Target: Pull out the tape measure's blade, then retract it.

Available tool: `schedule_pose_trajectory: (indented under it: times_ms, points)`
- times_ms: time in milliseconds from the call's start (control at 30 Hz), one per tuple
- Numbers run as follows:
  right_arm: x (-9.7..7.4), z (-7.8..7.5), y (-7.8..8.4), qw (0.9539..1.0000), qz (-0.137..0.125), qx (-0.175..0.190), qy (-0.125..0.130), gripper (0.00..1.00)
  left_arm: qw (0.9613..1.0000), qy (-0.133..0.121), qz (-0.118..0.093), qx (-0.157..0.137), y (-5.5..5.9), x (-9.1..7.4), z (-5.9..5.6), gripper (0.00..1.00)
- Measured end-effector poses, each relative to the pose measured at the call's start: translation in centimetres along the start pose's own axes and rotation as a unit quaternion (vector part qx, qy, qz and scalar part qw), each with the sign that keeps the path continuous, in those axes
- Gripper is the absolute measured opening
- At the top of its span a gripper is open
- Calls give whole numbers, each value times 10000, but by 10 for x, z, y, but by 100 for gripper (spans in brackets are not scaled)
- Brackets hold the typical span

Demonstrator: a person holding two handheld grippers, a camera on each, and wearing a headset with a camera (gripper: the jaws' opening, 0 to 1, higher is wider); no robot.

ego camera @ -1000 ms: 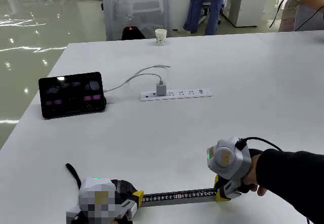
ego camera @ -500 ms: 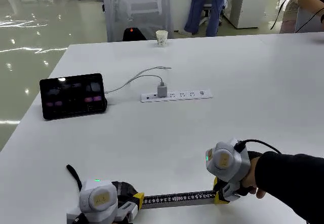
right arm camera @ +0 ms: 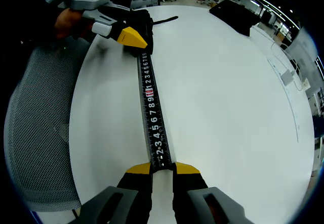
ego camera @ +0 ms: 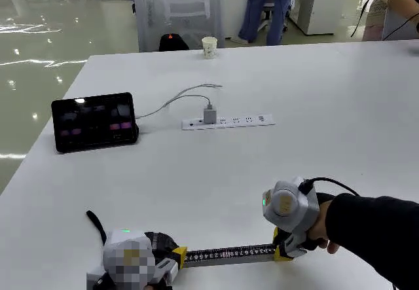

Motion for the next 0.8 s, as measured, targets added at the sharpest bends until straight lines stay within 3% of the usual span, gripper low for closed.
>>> schedule_pose_trajectory:
  times_ms: [800]
  points:
    - [2,0,-9,9999,-89,63,10,11,10000,-6,25,-15,0,0,-1,63]
Point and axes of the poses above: the centre of the closed fingertips' face, and the gripper's own axes: x roughly forward along the fingers, z roughly to its left, y roughly out of its underside, the point moved 3 cm from there along -x, roughly backward along the fingers, and after that the axes turned 9 degrees about -y, right-handed, at the moved point
